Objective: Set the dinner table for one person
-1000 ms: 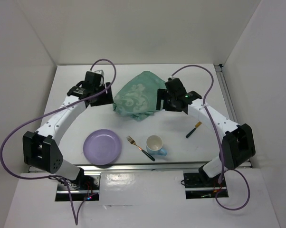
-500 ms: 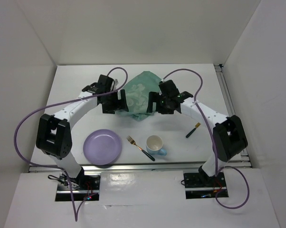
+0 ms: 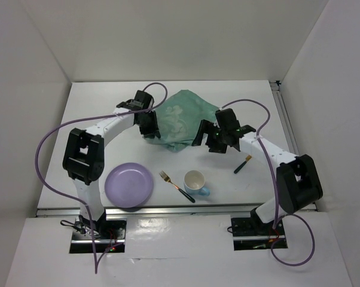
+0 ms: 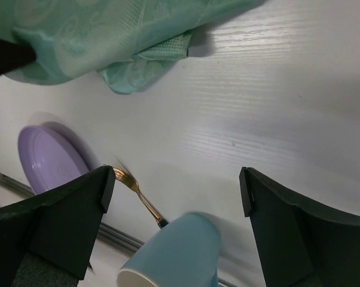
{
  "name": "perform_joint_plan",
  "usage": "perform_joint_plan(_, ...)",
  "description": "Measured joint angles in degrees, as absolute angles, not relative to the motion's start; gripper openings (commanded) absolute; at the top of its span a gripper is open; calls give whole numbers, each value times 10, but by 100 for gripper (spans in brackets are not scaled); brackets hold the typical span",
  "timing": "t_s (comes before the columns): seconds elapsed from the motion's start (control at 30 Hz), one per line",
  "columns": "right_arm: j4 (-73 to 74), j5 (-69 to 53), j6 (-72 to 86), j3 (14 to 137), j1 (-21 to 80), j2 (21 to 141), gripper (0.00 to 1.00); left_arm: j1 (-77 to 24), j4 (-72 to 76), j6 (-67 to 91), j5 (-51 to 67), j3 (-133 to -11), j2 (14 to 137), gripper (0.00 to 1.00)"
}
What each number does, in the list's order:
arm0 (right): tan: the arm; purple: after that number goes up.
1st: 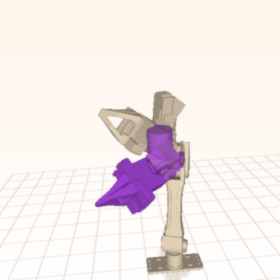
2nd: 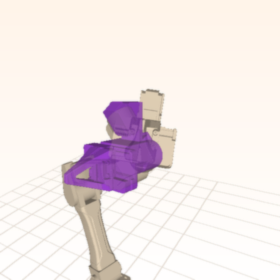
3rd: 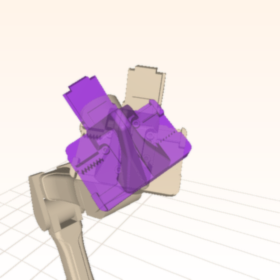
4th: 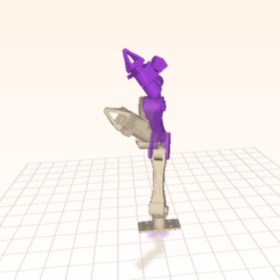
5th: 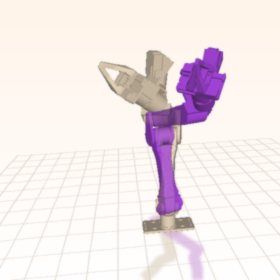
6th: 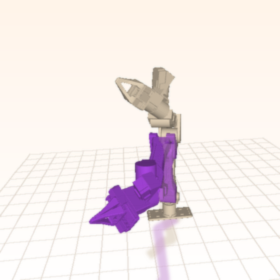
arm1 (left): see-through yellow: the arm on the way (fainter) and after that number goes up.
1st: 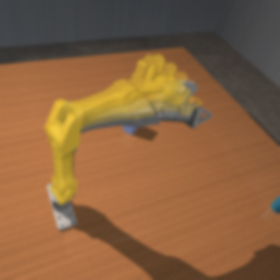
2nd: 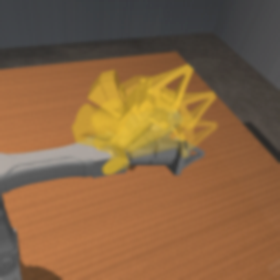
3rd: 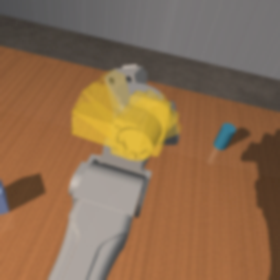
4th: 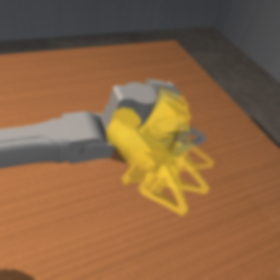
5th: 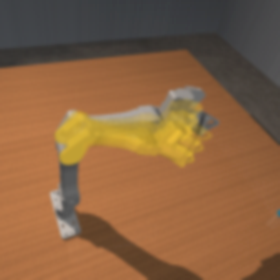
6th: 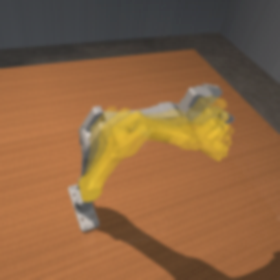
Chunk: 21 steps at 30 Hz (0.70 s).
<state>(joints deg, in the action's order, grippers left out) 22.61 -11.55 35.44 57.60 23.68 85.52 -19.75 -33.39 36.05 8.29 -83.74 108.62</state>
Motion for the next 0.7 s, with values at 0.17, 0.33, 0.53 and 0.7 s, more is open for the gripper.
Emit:
perform_joint_plan(0.17, 192, -132, 368, 567, 236, 862, 97, -197, -344, 362, 82, -901, 1102, 0)
perform_joint_plan(0.33, 167, -113, 331, 618, 255, 940, 88, -197, -362, 362, 84, -980, 1102, 0)
perform_joint_plan(0.53, 128, -82, 242, 670, 297, 1013, 88, -196, -398, 363, 95, -1065, 1102, 0)
perform_joint_plan(0.7, 89, -66, 192, 670, 307, 1017, 88, -194, -409, 365, 105, -1099, 1109, 0)
